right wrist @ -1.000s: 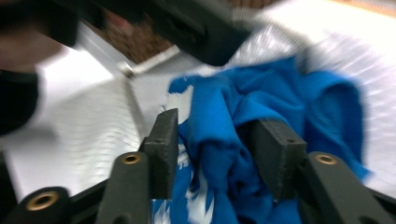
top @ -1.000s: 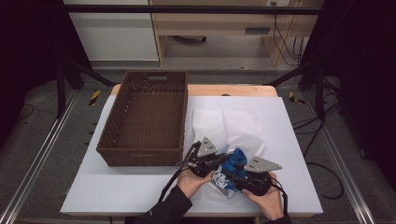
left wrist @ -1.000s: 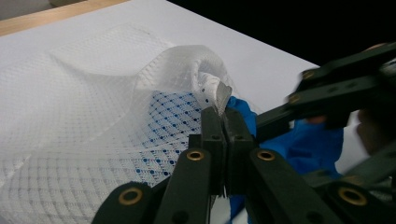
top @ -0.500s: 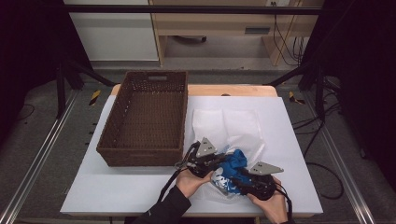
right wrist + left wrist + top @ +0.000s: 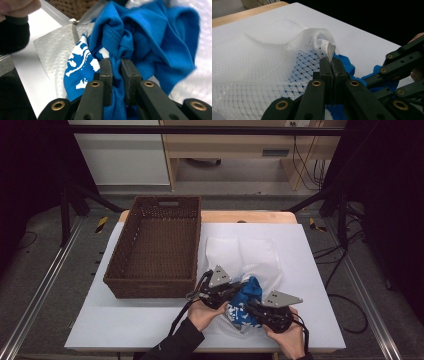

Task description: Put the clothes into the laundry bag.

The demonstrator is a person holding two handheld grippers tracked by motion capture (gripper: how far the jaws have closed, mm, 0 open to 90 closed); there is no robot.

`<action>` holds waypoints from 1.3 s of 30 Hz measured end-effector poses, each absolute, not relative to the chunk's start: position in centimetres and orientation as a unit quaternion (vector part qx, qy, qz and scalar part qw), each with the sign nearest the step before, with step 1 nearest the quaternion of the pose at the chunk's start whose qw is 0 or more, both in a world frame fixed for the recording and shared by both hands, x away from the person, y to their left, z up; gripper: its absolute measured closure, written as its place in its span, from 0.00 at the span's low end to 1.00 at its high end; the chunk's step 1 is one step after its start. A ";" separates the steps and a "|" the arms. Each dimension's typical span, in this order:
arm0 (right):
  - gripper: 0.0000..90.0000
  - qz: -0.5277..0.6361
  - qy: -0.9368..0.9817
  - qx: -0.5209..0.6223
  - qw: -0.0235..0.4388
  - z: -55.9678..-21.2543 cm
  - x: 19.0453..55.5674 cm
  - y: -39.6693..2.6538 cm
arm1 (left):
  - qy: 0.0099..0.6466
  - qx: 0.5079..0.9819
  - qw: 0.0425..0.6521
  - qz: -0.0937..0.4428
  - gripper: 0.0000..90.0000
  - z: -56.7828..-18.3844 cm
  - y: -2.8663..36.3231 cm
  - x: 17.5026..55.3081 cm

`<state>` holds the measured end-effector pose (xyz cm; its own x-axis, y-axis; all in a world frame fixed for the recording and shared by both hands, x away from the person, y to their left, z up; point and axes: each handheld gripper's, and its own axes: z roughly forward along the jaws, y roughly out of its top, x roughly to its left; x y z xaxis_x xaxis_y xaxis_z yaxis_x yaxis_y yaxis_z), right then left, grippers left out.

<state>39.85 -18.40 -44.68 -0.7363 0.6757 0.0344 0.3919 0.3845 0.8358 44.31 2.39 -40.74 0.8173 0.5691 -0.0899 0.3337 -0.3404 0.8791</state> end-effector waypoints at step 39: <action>0.93 0.473 0.787 0.351 0.183 -45.2 42.8 -18.6 | 0.288 0.798 0.515 0.120 0.99 -40.7 3.7 44.3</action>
<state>42.77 -18.63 -45.17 -0.6873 0.7250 0.0442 0.3793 0.3064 0.8731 44.31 3.67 -40.68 0.8048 0.5841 -0.1057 0.3367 -0.3025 0.8917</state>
